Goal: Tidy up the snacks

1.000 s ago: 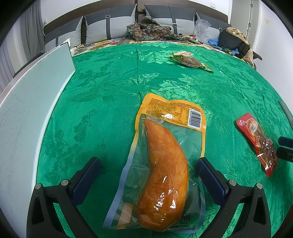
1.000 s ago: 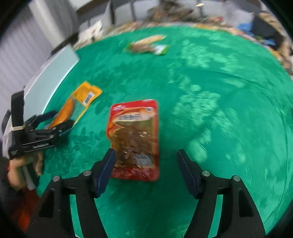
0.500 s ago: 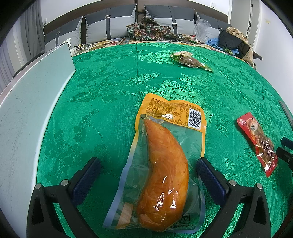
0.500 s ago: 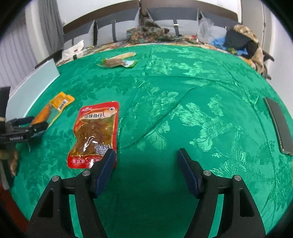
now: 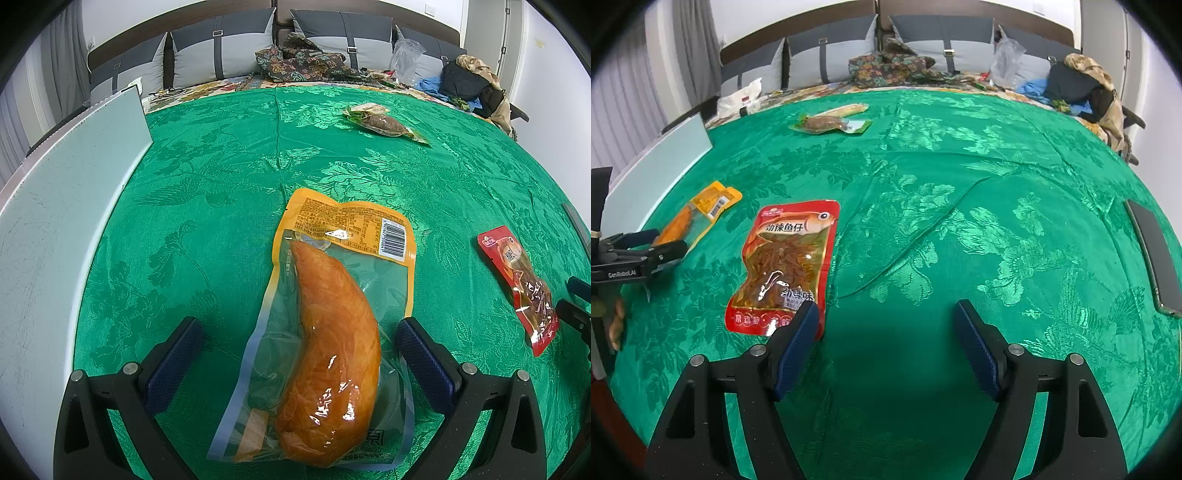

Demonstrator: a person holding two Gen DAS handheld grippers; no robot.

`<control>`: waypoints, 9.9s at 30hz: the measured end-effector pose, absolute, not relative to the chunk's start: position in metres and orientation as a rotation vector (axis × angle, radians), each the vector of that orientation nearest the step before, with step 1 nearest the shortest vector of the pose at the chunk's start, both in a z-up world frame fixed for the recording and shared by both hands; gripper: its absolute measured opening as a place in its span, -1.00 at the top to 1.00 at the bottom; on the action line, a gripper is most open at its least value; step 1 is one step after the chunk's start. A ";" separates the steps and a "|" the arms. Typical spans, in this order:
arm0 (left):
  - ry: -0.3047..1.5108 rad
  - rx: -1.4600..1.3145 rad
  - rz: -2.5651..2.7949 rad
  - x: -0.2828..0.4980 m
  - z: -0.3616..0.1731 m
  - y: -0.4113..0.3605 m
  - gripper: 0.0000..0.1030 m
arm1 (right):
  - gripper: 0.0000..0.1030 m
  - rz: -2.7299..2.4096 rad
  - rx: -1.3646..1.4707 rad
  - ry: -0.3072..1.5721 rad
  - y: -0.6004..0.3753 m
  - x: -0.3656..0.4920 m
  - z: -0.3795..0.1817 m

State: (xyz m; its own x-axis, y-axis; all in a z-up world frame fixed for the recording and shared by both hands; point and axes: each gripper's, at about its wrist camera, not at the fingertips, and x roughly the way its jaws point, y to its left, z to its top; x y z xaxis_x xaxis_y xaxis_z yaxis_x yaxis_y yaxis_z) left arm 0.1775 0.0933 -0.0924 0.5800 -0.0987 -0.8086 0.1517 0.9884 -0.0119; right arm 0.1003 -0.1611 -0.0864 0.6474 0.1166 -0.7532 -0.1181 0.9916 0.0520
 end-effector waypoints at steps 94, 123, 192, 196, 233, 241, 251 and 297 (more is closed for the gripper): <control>0.929 -0.308 -0.173 0.098 -0.058 0.151 0.18 | -0.52 0.593 -0.634 0.843 -0.089 0.064 -0.063; 0.950 -0.341 -0.188 0.092 -0.074 0.162 0.17 | -0.53 0.683 -0.724 1.147 -0.011 0.176 -0.061; 0.819 -0.492 -0.234 0.087 -0.037 0.188 0.28 | 0.26 0.467 0.003 1.120 -0.030 0.199 -0.087; 0.808 -0.491 -0.230 0.082 -0.039 0.189 0.30 | 0.15 0.431 -0.081 1.097 -0.032 0.190 -0.085; 0.639 -0.695 -0.287 0.050 0.033 0.234 0.70 | 0.47 0.538 0.476 1.118 -0.087 0.140 0.006; 0.505 -0.719 -0.086 0.028 0.096 0.357 0.70 | 0.46 0.876 0.536 1.038 0.041 0.150 0.087; 0.635 -0.602 0.309 0.025 0.075 0.462 -0.63 | -0.32 1.010 0.358 1.066 0.210 0.133 0.102; 0.962 -0.067 0.006 0.200 -0.088 0.059 -0.91 | -0.59 -0.018 -0.034 0.882 -0.211 0.162 -0.082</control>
State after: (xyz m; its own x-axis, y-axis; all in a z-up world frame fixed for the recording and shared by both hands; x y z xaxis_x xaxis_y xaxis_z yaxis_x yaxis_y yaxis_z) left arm 0.1997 0.0587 -0.0877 0.5717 -0.0249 -0.8201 -0.0345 0.9979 -0.0543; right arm 0.1625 -0.2110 -0.0816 0.6359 -0.0301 -0.7712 0.0021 0.9993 -0.0373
